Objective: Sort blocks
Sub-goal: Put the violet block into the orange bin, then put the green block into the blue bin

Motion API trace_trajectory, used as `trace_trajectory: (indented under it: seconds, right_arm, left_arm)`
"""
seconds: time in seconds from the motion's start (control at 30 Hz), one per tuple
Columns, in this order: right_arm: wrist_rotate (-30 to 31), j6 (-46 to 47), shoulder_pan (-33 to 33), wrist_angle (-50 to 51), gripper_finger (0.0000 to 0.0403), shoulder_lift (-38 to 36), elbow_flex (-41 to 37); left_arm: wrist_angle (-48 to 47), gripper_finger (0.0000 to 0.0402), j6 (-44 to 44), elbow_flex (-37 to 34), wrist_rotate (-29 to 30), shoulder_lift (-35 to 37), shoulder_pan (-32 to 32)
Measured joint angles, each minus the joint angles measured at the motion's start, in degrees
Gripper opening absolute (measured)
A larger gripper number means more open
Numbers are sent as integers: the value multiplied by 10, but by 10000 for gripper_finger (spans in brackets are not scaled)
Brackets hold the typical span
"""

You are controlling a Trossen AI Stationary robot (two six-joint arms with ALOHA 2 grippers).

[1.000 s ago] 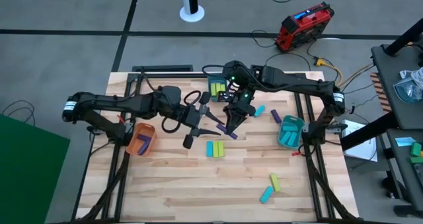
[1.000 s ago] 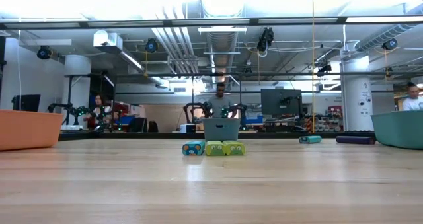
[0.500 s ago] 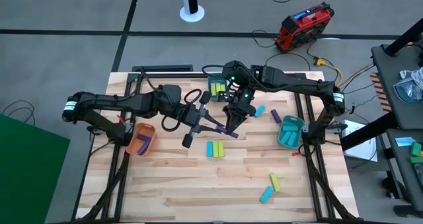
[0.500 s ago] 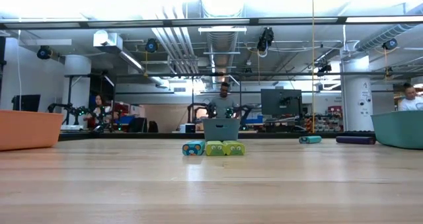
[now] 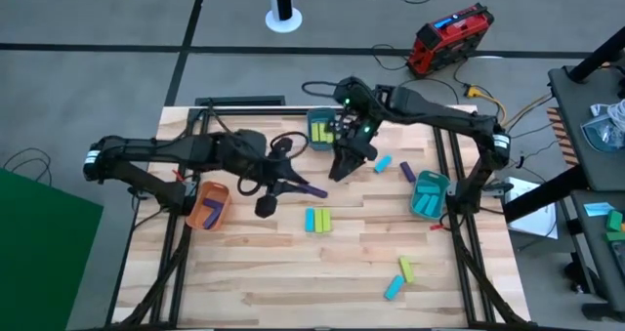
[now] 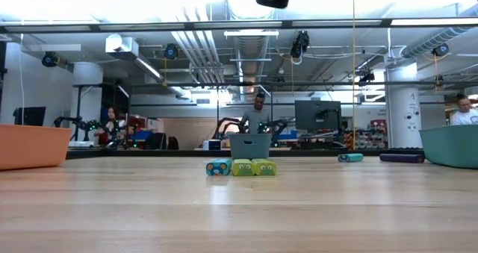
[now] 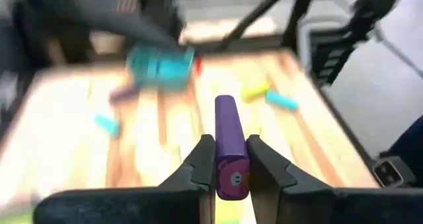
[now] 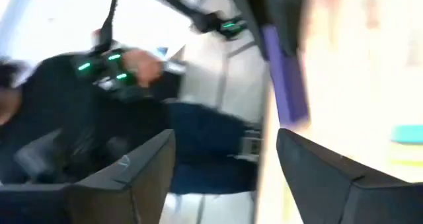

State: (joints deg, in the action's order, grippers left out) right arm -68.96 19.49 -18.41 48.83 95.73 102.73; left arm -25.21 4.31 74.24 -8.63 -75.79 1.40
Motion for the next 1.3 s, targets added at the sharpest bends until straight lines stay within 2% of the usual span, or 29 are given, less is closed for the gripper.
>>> trace_trajectory:
  seconds: [0.1, 0.23, 0.33, 0.43, 0.53, 0.6, 0.7, 0.83, 0.97, 1.2, 1.3]
  right_arm:
    - [66, -51, -29, 70, 262, -1, 1]
    - [220, -117, -58, 158, 256, 0, 0]
    - [323, -136, -70, 188, 244, 0, -4]
    - [357, -136, -75, 187, 234, 0, -9]
    - [369, -141, -75, 175, 226, 0, -11]
    - [375, -143, -75, 167, 223, 0, -13]
    - [375, -143, -75, 146, 221, 0, -13]
    - [375, -133, -75, 130, 221, 0, -13]
    - [375, -131, -75, 123, 221, 0, -13]
    - [376, -122, -75, 100, 221, 0, -19]
    - [376, -115, -75, 85, 221, 0, -24]
  left_arm:
    - [-102, 31, -76, 0, 33, 18, 7]
    - [-266, 31, -207, 1, 58, 32, 9]
    - [-395, 31, -333, 0, 60, 33, 9]
    - [-540, 31, -500, 0, 60, 27, 8]
    - [-643, 31, -584, -10, 61, 17, 10]
    - [-648, 31, -590, -32, 66, 19, 9]
    - [-608, 31, -589, -85, 72, 24, -9]
    - [-627, 31, -614, -164, 43, 25, -22]
    - [-626, 33, -641, -208, 34, 26, -23]
    - [-626, 133, -622, -222, 38, 19, -23]
    - [-627, 157, -620, -222, 47, 19, -24]
